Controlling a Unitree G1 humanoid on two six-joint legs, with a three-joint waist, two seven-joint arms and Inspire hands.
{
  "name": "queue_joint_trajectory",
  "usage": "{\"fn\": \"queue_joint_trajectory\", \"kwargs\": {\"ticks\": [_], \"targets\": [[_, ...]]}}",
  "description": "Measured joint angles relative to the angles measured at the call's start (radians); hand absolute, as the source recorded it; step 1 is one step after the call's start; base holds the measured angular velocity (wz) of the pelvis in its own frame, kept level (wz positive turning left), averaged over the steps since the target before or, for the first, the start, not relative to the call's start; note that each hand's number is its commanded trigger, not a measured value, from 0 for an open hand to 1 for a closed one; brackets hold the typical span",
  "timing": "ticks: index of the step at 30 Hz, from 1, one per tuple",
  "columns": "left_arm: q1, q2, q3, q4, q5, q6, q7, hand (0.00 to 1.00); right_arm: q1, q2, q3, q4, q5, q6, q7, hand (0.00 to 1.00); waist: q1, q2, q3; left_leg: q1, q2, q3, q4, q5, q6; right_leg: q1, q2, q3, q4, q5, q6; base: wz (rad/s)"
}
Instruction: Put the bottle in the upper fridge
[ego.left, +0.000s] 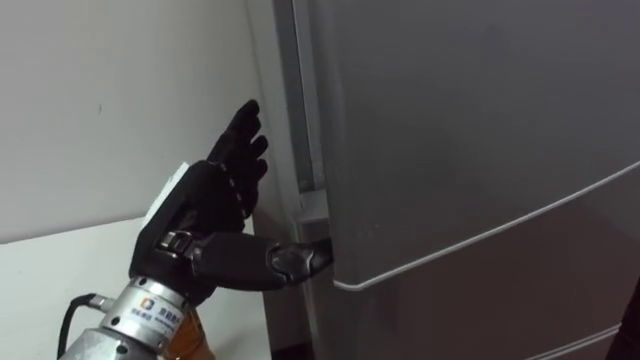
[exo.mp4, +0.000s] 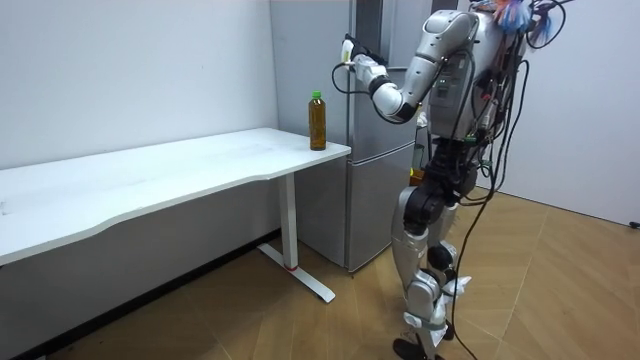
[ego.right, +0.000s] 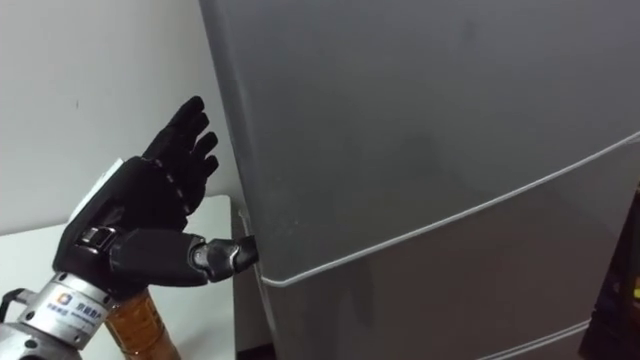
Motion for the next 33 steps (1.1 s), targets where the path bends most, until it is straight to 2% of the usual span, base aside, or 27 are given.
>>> {"fn": "queue_joint_trajectory", "kwargs": {"ticks": [6, 12, 19, 24, 28, 33], "targets": [[0.000, 0.002, -0.030, -0.024, -0.001, -0.001, -0.040, 0.00, -0.001, -0.003, 0.037, 0.002, 0.004, -0.023, 0.000, 0.00, 0.000, -0.006, 0.0002, 0.000, -0.005, 0.000, 0.000, 0.000, 0.000, 0.004, -0.005, -0.003, 0.000, 0.000, 0.004, 0.01], [0.000, -0.007, -0.057, -0.025, 0.000, -0.010, -0.065, 0.00, 0.000, -0.002, 0.055, 0.009, 0.009, -0.042, 0.005, 0.00, -0.001, -0.017, 0.0050, 0.005, -0.007, 0.001, 0.004, 0.000, 0.000, 0.001, -0.007, -0.002, 0.000, -0.001, 0.007, 0.00], [0.000, -0.010, -0.100, -0.029, 0.000, -0.040, -0.111, 0.00, -0.003, -0.003, 0.075, 0.021, 0.013, -0.065, 0.002, 0.00, -0.001, -0.025, 0.0103, 0.002, -0.006, 0.000, 0.009, 0.000, 0.001, -0.001, -0.007, -0.002, 0.002, 0.000, 0.007, 0.00], [0.000, -0.012, -0.146, -0.054, 0.000, -0.048, -0.158, 0.00, -0.007, -0.004, 0.075, 0.032, 0.013, -0.070, 0.002, 0.00, -0.001, -0.021, 0.0071, 0.004, -0.002, 0.004, 0.006, -0.002, 0.004, -0.003, -0.003, -0.001, 0.002, 0.004, 0.004, -0.02], [-0.001, -0.012, -0.201, -0.069, -0.001, -0.051, -0.192, 0.00, -0.008, -0.011, 0.083, 0.044, 0.039, -0.073, 0.002, 0.00, -0.006, -0.007, -0.0026, 0.004, -0.001, 0.010, 0.005, -0.002, 0.004, -0.001, -0.003, 0.000, 0.001, 0.008, 0.003, -0.05], [-0.038, -0.016, -0.258, -0.071, -0.001, -0.053, -0.222, 0.00, -0.013, -0.011, 0.089, 0.067, 0.074, -0.082, 0.005, 0.00, -0.009, -0.004, -0.0017, 0.013, 0.000, 0.012, -0.002, -0.002, 0.004, 0.001, 0.000, 0.012, 0.001, 0.007, 0.003, -0.04]]}}
